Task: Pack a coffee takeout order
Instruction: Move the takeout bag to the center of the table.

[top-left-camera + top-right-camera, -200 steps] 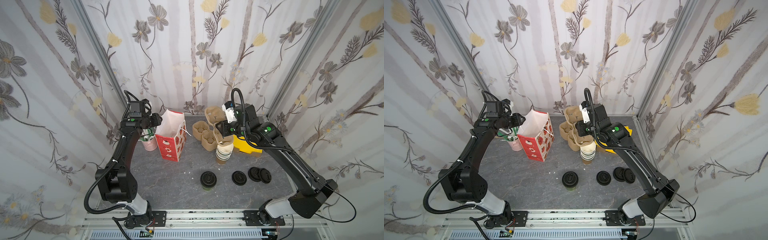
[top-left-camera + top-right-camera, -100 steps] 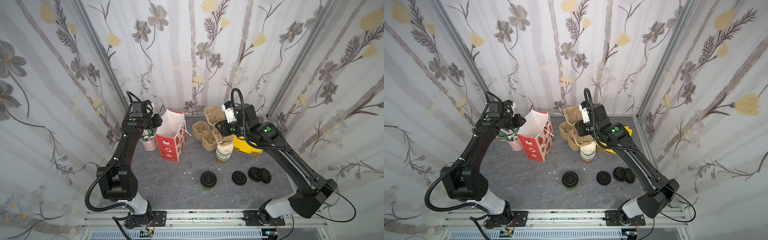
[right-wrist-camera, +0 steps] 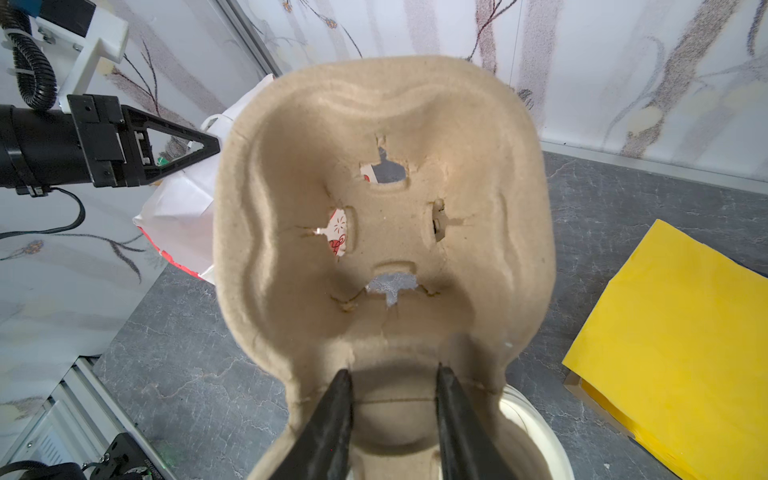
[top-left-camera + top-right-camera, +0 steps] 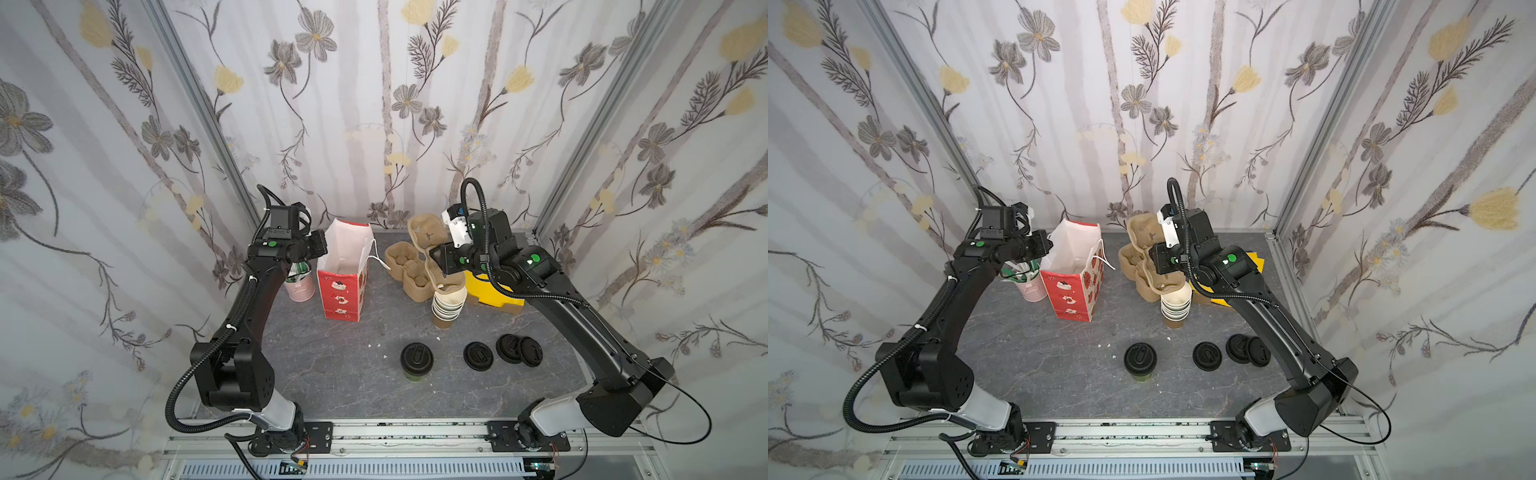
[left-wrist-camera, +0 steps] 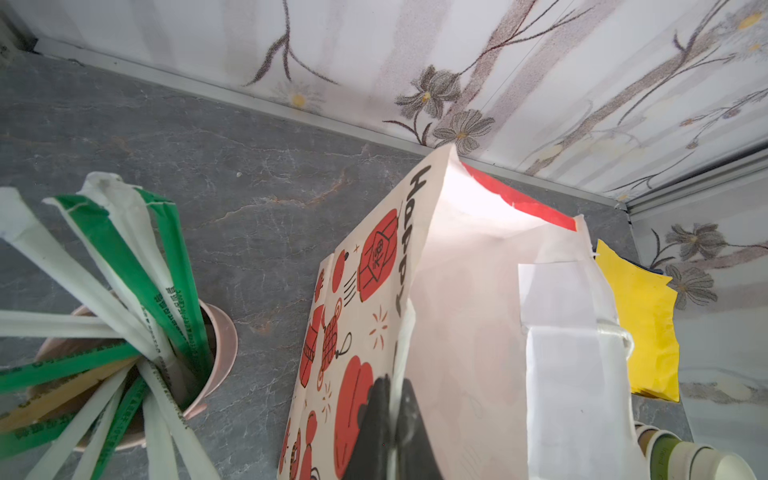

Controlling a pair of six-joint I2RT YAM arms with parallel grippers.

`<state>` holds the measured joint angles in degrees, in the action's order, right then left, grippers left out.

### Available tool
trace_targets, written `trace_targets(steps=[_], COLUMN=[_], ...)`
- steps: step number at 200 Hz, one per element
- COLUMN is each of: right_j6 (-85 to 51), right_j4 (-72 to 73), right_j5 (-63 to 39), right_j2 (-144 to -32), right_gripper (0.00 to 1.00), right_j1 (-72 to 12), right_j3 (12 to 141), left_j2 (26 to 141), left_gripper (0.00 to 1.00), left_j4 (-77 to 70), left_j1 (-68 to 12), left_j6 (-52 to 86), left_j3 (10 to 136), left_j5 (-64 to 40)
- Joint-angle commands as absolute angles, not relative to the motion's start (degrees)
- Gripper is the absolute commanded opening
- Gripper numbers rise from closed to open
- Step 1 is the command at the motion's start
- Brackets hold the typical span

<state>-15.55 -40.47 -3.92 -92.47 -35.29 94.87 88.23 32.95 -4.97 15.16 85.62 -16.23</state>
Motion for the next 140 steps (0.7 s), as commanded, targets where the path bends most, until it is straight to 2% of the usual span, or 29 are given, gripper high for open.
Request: trace_targets(steps=[1,53,140], right_j6=[-16.0,-16.6,-20.6], right_j4=[-36.4,-34.9,-35.9], right_j5=[-5.3,-6.9,-6.1], right_j2=[-92.1,-91.8,-93.6], right_gripper=[0.34,0.34,0.34], right_j1=[-36.1,-38.0,-43.6], right_j3=[94.5,94.4,98.7], left_j2=[85.6,72.4,57.4], left_gripper=[0.00,0.00,0.00], left_j4=[32.0,23.9,17.9], left_j1=[-6.6,-9.9,-14.3], left_j6=[22.3,38.1,53.1], left_j3=[82.7,70.7,54.6], left_j5=[-9.8,-6.6,-2.7])
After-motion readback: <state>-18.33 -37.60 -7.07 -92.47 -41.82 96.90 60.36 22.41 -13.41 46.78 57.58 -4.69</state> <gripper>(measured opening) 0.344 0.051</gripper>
